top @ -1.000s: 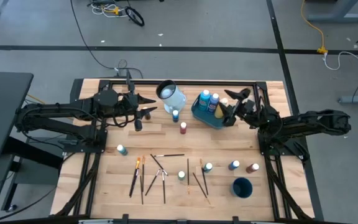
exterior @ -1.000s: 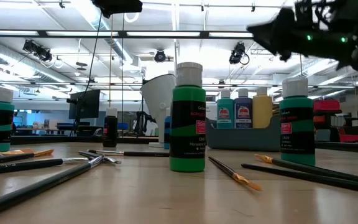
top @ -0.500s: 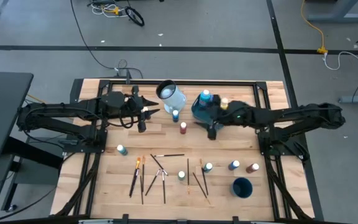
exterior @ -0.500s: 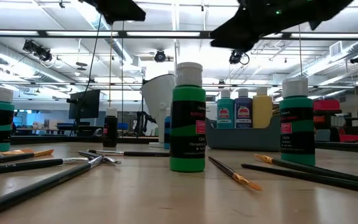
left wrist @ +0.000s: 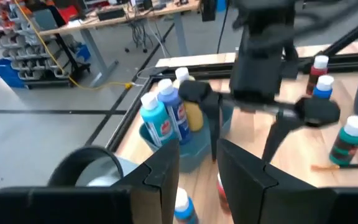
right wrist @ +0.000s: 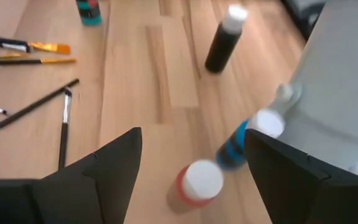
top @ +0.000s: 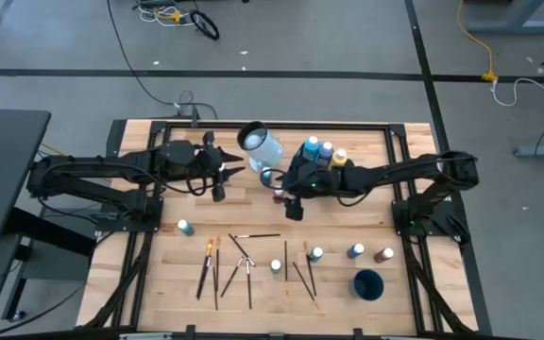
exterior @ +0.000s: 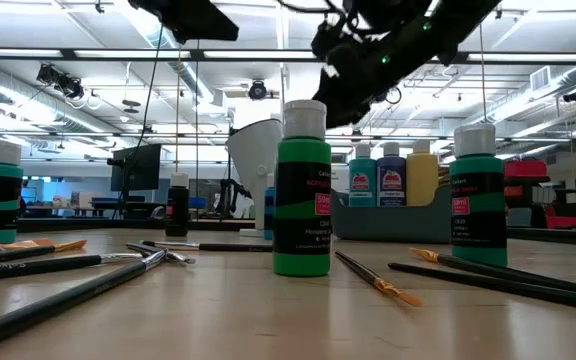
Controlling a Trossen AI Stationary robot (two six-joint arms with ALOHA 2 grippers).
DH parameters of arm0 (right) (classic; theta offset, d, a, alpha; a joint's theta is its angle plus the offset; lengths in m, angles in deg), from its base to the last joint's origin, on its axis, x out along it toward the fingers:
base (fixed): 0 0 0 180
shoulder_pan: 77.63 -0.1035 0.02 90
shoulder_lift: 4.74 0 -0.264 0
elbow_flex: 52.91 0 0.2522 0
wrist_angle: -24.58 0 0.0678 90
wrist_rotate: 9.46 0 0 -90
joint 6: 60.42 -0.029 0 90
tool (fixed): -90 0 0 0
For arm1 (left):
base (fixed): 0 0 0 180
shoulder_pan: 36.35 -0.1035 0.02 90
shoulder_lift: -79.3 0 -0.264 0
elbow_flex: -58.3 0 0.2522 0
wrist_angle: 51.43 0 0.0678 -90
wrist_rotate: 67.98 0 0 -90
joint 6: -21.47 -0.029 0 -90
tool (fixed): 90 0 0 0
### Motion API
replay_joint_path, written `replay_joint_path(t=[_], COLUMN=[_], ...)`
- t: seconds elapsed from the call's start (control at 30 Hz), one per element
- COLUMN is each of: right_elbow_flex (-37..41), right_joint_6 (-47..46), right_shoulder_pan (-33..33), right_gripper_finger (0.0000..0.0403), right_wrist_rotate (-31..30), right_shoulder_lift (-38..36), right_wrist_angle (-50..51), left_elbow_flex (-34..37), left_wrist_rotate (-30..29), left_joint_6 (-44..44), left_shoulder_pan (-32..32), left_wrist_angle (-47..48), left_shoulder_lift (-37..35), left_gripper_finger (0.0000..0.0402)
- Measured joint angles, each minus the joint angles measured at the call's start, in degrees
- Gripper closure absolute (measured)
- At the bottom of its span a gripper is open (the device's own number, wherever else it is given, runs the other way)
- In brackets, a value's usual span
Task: Pick & Place Paint Supplies
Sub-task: Put the pink paint bottle into the blue bin
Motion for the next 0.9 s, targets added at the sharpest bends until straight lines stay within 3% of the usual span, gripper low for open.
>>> replay_joint_path(t=[0.43,0.9], right_elbow_flex=[0.05,0.07], right_joint_6=[-4.54,-8.64], right_shoulder_pan=[1.76,2.67], right_gripper_finger=[0.0120,0.0172], right_wrist_rotate=[-3.09,-1.44], right_shoulder_lift=[4.42,5.67], right_wrist_angle=[0.94,1.53], left_elbow_flex=[0.11,0.11], left_wrist_rotate=[-1.07,-1.23], left_joint_6=[-1.32,-1.32], left_shoulder_pan=[0.00,0.00], left_wrist_angle=[0.53,0.43], left_shoulder_lift=[0.49,0.49], left_gripper_finger=[0.0286,0.0286])
